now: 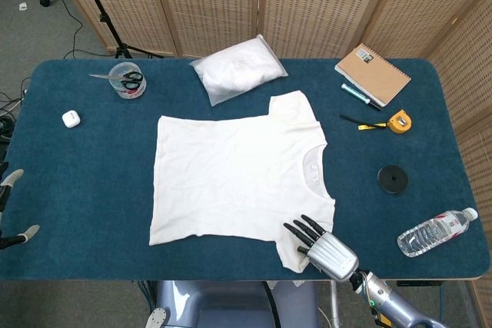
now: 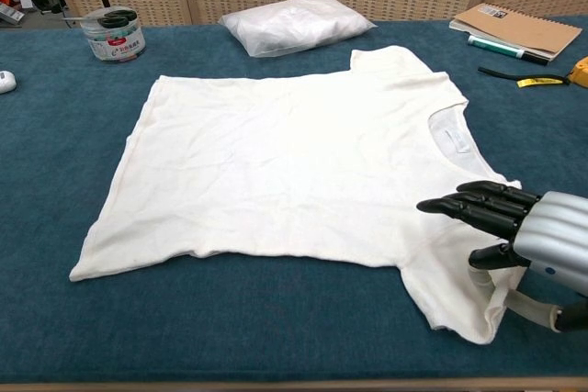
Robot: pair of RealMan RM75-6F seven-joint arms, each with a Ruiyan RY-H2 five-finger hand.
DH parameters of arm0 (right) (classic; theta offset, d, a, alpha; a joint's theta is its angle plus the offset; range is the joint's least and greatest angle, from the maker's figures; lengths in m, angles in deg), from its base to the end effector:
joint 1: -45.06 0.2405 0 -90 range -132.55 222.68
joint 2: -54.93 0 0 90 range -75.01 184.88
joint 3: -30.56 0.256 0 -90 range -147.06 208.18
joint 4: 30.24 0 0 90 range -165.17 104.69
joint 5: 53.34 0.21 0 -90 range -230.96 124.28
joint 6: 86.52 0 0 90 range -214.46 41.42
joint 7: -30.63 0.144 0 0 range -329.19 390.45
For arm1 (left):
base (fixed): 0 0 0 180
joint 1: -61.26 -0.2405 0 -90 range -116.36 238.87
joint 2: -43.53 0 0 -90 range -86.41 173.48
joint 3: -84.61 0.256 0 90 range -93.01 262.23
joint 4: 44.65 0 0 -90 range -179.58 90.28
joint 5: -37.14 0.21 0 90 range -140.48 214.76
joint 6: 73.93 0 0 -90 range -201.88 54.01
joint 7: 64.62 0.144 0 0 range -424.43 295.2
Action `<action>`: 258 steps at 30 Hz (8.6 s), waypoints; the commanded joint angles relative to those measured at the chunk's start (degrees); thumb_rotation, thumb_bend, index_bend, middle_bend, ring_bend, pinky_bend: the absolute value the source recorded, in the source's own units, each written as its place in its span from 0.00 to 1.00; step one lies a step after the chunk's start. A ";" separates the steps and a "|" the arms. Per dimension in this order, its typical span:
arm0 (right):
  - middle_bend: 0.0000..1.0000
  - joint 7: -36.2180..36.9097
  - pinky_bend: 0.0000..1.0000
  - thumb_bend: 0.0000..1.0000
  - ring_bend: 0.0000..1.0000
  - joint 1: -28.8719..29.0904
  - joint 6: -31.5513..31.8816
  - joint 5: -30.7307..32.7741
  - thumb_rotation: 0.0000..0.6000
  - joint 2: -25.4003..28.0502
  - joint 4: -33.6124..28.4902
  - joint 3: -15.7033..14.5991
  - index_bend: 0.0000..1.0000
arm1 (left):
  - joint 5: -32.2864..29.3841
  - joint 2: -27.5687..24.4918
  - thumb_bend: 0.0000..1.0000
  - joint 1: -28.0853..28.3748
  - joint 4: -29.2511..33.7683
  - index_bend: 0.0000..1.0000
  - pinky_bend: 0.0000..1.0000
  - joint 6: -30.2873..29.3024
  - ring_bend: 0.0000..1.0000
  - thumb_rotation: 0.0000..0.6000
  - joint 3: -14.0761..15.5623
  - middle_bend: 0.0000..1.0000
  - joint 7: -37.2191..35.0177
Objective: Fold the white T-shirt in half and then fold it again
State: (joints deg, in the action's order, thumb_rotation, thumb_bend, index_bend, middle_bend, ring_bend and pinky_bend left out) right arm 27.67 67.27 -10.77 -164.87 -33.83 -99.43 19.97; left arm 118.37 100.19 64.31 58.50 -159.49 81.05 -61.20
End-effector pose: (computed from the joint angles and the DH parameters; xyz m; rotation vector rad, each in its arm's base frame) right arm -0.2477 -0.1898 -0.0203 2.2432 -0.6021 1.0424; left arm -0.2970 0.1713 0.1889 -1.2991 -0.9410 -0.8564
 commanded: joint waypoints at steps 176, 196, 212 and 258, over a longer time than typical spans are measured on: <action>0.14 12.85 0.00 0.62 0.00 4.82 5.33 -12.58 1.00 18.19 -14.77 -9.42 0.68 | 18.48 -3.19 0.79 28.98 8.77 0.75 0.00 34.95 0.00 1.00 17.58 0.00 -16.46; 0.14 25.10 0.02 0.62 0.00 11.69 -5.72 16.48 1.00 18.19 -13.90 9.79 0.68 | -22.69 9.40 0.81 36.85 -2.24 0.75 0.00 39.57 0.00 1.00 -0.14 0.00 5.85; 0.14 27.95 0.02 0.62 0.00 22.24 -24.47 28.33 1.00 5.22 3.63 18.07 0.68 | -40.25 16.05 0.83 46.22 -18.91 0.75 0.00 47.93 0.00 1.00 -3.41 0.00 7.67; 0.15 30.17 0.02 0.62 0.00 32.89 -35.98 34.80 1.00 -7.93 29.03 24.07 0.68 | -40.01 21.03 0.40 45.58 -26.40 0.00 0.00 40.22 0.00 1.00 -8.29 0.00 10.13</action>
State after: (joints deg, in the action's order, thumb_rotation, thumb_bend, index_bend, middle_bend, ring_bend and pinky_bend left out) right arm 58.09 99.36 -45.92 -130.62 -40.97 -71.59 43.50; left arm 75.88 123.91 111.15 28.93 -117.10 73.55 -49.97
